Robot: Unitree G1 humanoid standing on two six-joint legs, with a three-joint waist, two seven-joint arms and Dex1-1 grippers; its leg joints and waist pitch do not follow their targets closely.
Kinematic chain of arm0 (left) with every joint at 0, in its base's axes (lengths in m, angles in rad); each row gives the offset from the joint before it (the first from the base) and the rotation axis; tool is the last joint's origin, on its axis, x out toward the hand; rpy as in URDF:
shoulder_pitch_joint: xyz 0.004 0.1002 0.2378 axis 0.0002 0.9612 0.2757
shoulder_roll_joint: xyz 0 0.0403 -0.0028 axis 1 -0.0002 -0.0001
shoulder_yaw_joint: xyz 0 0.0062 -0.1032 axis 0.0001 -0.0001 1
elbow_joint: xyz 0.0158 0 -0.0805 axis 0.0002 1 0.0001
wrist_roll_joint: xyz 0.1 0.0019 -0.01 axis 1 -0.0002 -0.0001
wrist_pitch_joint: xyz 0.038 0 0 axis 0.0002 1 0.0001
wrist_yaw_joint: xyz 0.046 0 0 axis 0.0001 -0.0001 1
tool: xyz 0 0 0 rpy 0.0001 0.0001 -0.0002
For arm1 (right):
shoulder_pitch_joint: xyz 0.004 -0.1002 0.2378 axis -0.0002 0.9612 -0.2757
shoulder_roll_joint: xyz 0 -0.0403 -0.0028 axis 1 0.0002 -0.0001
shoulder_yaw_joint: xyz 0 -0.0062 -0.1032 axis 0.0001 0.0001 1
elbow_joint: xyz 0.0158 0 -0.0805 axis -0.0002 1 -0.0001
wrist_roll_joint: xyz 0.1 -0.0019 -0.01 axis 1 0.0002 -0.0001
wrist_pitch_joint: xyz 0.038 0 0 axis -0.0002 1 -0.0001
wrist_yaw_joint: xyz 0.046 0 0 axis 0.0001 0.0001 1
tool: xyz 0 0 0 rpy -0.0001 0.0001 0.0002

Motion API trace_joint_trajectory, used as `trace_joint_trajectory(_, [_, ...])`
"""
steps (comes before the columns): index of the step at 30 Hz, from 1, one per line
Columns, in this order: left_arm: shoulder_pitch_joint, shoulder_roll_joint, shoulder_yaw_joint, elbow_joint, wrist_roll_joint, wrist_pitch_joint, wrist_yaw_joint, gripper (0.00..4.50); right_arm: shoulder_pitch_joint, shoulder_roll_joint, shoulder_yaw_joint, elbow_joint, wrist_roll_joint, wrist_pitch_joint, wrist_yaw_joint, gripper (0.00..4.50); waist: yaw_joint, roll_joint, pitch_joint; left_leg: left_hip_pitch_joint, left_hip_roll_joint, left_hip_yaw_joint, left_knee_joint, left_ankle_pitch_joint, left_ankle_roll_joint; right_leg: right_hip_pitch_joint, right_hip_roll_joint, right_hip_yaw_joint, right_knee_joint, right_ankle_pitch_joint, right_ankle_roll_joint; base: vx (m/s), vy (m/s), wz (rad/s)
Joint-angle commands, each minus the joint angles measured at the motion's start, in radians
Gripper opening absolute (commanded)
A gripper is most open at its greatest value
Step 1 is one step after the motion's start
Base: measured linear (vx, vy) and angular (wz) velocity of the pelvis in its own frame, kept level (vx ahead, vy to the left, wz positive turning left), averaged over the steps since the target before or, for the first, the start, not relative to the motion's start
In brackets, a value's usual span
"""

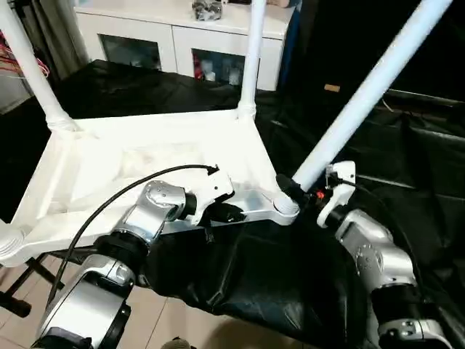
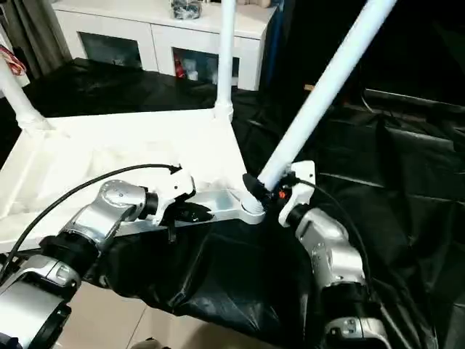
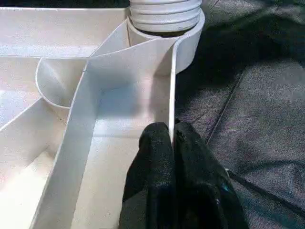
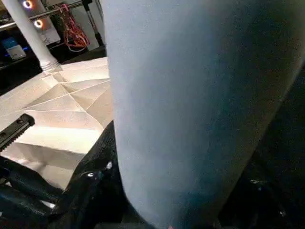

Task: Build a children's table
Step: Insert table leg to table base

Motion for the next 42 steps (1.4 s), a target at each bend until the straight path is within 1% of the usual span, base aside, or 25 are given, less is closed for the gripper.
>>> trace_joint_trajectory(1, [-0.004,-0.014,0.042,0.017,-0.013,-0.005,0.056,0.0,0.047,-0.001,0.037,0.059,-0.061,0.012,-0.019,1.93,-0.002,-0.008,-0.055,0.008,0.031,-0.012,-0.081,-0.271,0.004,0.039,-0.093,0.05,-0.094,-0.388,-0.142,0.0,0.0,0.0])
trace_joint_trajectory(3, [-0.005,-0.014,0.042,0.018,-0.012,-0.007,0.057,0.0,0.048,-0.009,0.062,0.053,-0.087,-0.003,-0.018,1.93,-0.003,-0.009,-0.055,0.007,0.031,-0.012,-0.081,-0.272,0.003,0.038,-0.093,0.05,-0.095,-0.393,-0.138,0.0,0.0,0.0])
trace_joint_trajectory(5, [-0.006,-0.014,0.042,0.02,-0.011,-0.01,0.059,0.0,0.049,-0.017,0.085,0.046,-0.114,-0.017,-0.017,1.93,-0.005,-0.008,-0.053,0.009,0.03,-0.012,-0.083,-0.287,0.004,0.037,-0.093,0.05,-0.098,-0.421,-0.13,0.0,0.0,0.0])
trace_joint_trajectory(6, [-0.005,-0.014,0.041,0.021,-0.01,-0.012,0.06,0.0,0.049,-0.023,0.102,0.041,-0.129,-0.021,-0.011,1.93,-0.005,-0.013,-0.052,0.009,0.03,-0.012,-0.083,-0.287,0.006,0.036,-0.093,0.05,-0.1,-0.436,-0.123,0.0,0.0,0.0])
trace_joint_trajectory(7, [-0.005,-0.014,0.041,0.021,-0.009,-0.012,0.061,0.0,0.049,-0.024,0.106,0.04,-0.133,-0.022,-0.01,1.93,-0.005,-0.012,-0.052,0.009,0.03,-0.012,-0.083,-0.29,0.006,0.035,-0.094,0.051,-0.1,-0.442,-0.121,0.0,0.0,0.0])
trace_joint_trajectory(10, [0.0,-0.012,0.041,0.018,-0.008,-0.012,0.062,0.0,0.046,-0.033,0.129,0.036,-0.149,-0.023,0.005,1.93,-0.007,-0.012,-0.049,0.008,0.03,-0.014,-0.085,-0.298,0.006,0.034,-0.093,0.051,-0.104,-0.467,-0.109,0.0,0.0,0.0])
trace_joint_trajectory(13, [0.001,-0.012,0.042,0.017,-0.008,-0.011,0.063,0.0,0.045,-0.034,0.133,0.038,-0.151,-0.024,0.008,1.93,-0.008,-0.012,-0.049,0.011,0.03,-0.014,-0.085,-0.312,0.007,0.031,-0.095,0.051,-0.107,-0.493,-0.103,0.0,0.0,0.0])
trace_joint_trajectory(14, [0.003,-0.012,0.042,0.014,-0.008,-0.01,0.064,0.0,0.045,-0.037,0.136,0.039,-0.153,-0.025,0.01,1.93,-0.01,-0.027,-0.049,0.01,0.031,-0.014,-0.086,-0.312,0.011,0.031,-0.093,0.05,-0.109,-0.501,-0.098,0.0,0.0,0.0])
trace_joint_trajectory(16, [0.006,-0.012,0.042,0.011,-0.008,-0.009,0.065,0.0,0.046,-0.038,0.14,0.041,-0.156,-0.027,0.014,1.93,-0.009,-0.019,-0.049,0.011,0.031,-0.015,-0.087,-0.308,0.013,0.029,-0.094,0.051,-0.108,-0.496,-0.099,0.0,0.0,0.0])
trace_joint_trajectory(17, [0.009,-0.012,0.041,0.01,-0.008,-0.009,0.064,0.0,0.045,-0.041,0.146,0.043,-0.159,-0.029,0.019,1.93,-0.009,-0.019,-0.048,0.011,0.032,-0.015,-0.088,-0.315,0.011,0.028,-0.095,0.052,-0.11,-0.5,-0.098,0.0,0.0,0.0])
trace_joint_trajectory(18, [0.009,-0.012,0.041,0.009,-0.008,-0.01,0.063,0.0,0.045,-0.041,0.147,0.043,-0.159,-0.029,0.019,1.93,-0.01,-0.022,-0.048,0.012,0.031,-0.015,-0.088,-0.321,0.011,0.028,-0.095,0.051,-0.11,-0.51,-0.095,0.0,0.0,0.0])
trace_joint_trajectory(19, [0.011,-0.011,0.04,0.009,-0.007,-0.012,0.061,0.0,0.045,-0.044,0.153,0.045,-0.162,-0.027,0.029,1.93,-0.009,-0.022,-0.048,0.012,0.031,-0.015,-0.088,-0.323,0.011,0.028,-0.096,0.051,-0.111,-0.513,-0.094,0.0,0.0,0.0])
trace_joint_trajectory(20, [0.012,-0.011,0.039,0.008,-0.007,-0.014,0.059,0.0,0.044,-0.046,0.159,0.046,-0.164,-0.025,0.037,1.93,-0.011,-0.025,-0.048,0.011,0.032,-0.016,-0.089,-0.328,0.01,0.028,-0.095,0.051,-0.111,-0.517,-0.092,0.0,0.0,0.0])
trace_joint_trajectory(24, [0.013,-0.009,0.035,0.007,-0.004,-0.02,0.052,0.0,0.043,-0.055,0.17,0.05,-0.172,-0.018,0.062,1.93,-0.011,-0.026,-0.048,0.012,0.031,-0.016,-0.089,-0.335,0.011,0.026,-0.096,0.051,-0.114,-0.536,-0.084,0.0,0.0,0.0])
trace_joint_trajectory(25, [0.012,-0.007,0.033,0.007,-0.003,-0.024,0.047,0.0,0.042,-0.06,0.175,0.051,-0.173,-0.017,0.075,1.93,-0.011,-0.03,-0.048,0.012,0.031,-0.016,-0.089,-0.334,0.012,0.026,-0.096,0.05,-0.114,-0.538,-0.083,0.0,0.0,0.0])
trace_joint_trajectory(27, [0.011,-0.004,0.03,0.006,0.0,-0.031,0.033,0.0,0.034,-0.068,0.187,0.061,-0.178,-0.022,0.101,1.93,-0.01,-0.028,-0.048,0.012,0.032,-0.017,-0.09,-0.335,0.013,0.025,-0.096,0.051,-0.115,-0.54,-0.081,0.0,0.0,0.0])
trace_joint_trajectory(28, [0.008,-0.001,0.025,0.005,0.003,-0.036,0.02,0.0,0.024,-0.075,0.195,0.072,-0.183,-0.026,0.119,1.93,-0.01,-0.029,-0.048,0.009,0.032,-0.017,-0.09,-0.328,0.014,0.027,-0.097,0.051,-0.114,-0.533,-0.082,0.0,0.0,0.0])
trace_joint_trajectory(31, [0.004,0.005,0.019,-0.003,0.004,-0.039,-0.002,0.0,0.01,-0.084,0.204,0.082,-0.186,-0.026,0.145,1.93,-0.01,-0.028,-0.049,0.01,0.033,-0.015,-0.09,-0.321,0.016,0.028,-0.096,0.052,-0.112,-0.505,-0.093,0.0,0.0,0.0])
trace_joint_trajectory(34, [-0.004,0.014,0.014,-0.008,0.005,-0.043,-0.025,0.0,-0.012,-0.097,0.208,0.101,-0.181,-0.022,0.182,1.93,-0.009,-0.031,-0.052,0.008,0.032,-0.013,-0.09,-0.297,0.021,0.032,-0.094,0.052,-0.106,-0.458,-0.108,0.0,0.0,0.0])
trace_joint_trajectory(35, [-0.007,0.035,0.005,-0.023,0.005,-0.045,-0.068,0.0,-0.033,-0.122,0.216,0.118,-0.175,-0.019,0.248,1.93,-0.007,-0.03,-0.053,0.01,0.032,-0.013,-0.089,-0.29,0.024,0.033,-0.095,0.052,-0.106,-0.45,-0.112,0.0,0.0,0.0])
trace_joint_trajectory(36, [-0.007,0.036,0.005,-0.023,0.005,-0.046,-0.068,0.0,-0.034,-0.122,0.216,0.118,-0.175,-0.019,0.249,1.93,-0.008,-0.031,-0.054,0.009,0.032,-0.012,-0.089,-0.283,0.026,0.034,-0.095,0.052,-0.104,-0.439,-0.116,0.0,0.0,0.0])
trace_joint_trajectory(38, [-0.004,0.054,-0.001,-0.042,0.003,-0.046,-0.102,0.0,-0.038,-0.141,0.222,0.118,-0.171,-0.015,0.294,1.93,-0.006,-0.03,-0.053,0.006,0.034,-0.012,-0.09,-0.267,0.031,0.037,-0.095,0.052,-0.101,-0.403,-0.127,0.0,0.0,0.0])
trace_joint_trajectory(40, [-0.002,0.085,-0.002,-0.066,-0.001,-0.049,-0.15,0.0,-0.038,-0.17,0.235,0.114,-0.168,-0.02,0.363,1.93,-0.006,-0.029,-0.056,0.006,0.036,-0.013,-0.09,-0.258,0.028,0.038,-0.092,0.051,-0.094,-0.366,-0.14,0.0,0.0,0.0])
trace_joint_trajectory(41, [-0.002,0.085,-0.002,-0.066,-0.001,-0.049,-0.15,0.0,-0.038,-0.17,0.235,0.114,-0.168,-0.02,0.363,1.93,-0.005,-0.029,-0.057,0.005,0.037,-0.012,-0.09,-0.248,0.028,0.041,-0.092,0.051,-0.089,-0.324,-0.155,0.0,0.0,0.0])
trace_joint_trajectory(42, [-0.003,0.099,-0.002,-0.078,-0.004,-0.045,-0.172,0.0,-0.037,-0.182,0.241,0.112,-0.167,-0.027,0.396,1.93,-0.006,-0.029,-0.057,0.006,0.038,-0.011,-0.09,-0.241,0.027,0.039,-0.09,0.052,-0.085,-0.281,-0.17,0.0,0.0,0.0])
